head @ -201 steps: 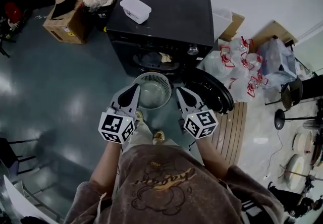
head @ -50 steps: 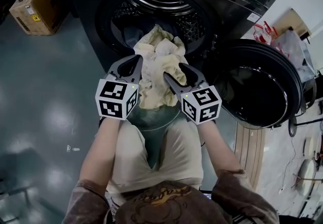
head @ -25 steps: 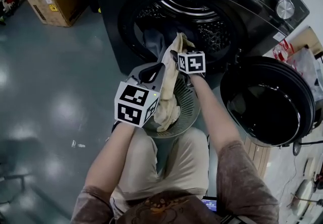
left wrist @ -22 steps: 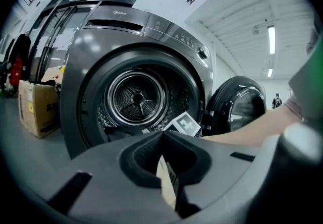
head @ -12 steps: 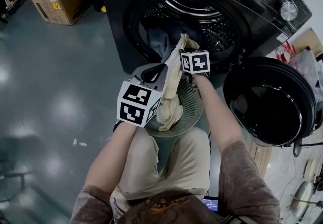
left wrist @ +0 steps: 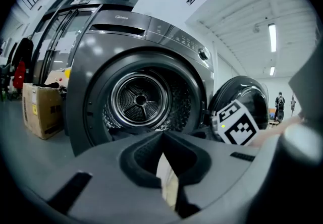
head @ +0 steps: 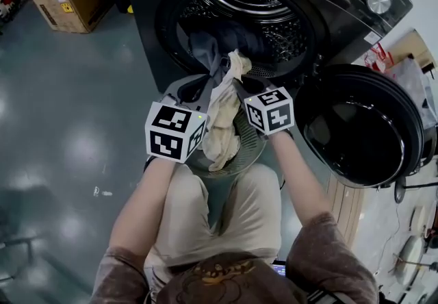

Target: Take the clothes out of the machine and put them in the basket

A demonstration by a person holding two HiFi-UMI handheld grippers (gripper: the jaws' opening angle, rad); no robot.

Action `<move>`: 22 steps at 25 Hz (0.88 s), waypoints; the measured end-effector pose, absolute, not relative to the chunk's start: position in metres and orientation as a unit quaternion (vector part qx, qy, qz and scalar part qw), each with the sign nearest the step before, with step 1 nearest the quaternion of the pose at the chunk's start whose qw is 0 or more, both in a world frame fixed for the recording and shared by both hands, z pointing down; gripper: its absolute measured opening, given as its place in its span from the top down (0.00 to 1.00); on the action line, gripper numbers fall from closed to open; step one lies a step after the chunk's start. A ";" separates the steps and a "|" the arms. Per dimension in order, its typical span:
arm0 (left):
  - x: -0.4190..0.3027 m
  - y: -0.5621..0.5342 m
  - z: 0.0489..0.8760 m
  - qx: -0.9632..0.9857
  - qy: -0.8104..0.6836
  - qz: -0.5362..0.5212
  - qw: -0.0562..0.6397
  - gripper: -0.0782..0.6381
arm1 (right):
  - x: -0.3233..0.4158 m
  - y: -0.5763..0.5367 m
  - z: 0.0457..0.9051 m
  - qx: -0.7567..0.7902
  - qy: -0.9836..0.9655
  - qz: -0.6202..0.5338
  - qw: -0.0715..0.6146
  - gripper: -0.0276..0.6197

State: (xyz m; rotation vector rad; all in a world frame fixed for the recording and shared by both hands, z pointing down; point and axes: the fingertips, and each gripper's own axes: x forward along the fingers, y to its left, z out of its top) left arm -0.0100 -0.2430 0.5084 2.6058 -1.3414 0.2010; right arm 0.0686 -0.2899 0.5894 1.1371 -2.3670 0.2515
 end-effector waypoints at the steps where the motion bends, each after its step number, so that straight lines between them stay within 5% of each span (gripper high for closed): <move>1: -0.011 -0.244 0.508 0.882 -0.456 0.067 0.102 0.88 | 0.067 -0.279 0.589 0.411 -0.872 0.091 0.249 0.91; 14: -0.006 -0.247 0.508 0.880 -0.461 0.067 0.099 0.88 | 0.057 -0.191 0.598 0.359 -0.891 0.097 0.262 0.88; 18: -0.005 -0.245 0.507 0.879 -0.462 0.067 0.098 0.88 | 0.060 -0.194 0.597 0.362 -0.887 0.098 0.268 0.64; 22: -0.007 -0.244 0.506 0.878 -0.464 0.066 0.097 0.88 | 0.061 -0.195 0.592 0.361 -0.887 0.102 0.270 0.59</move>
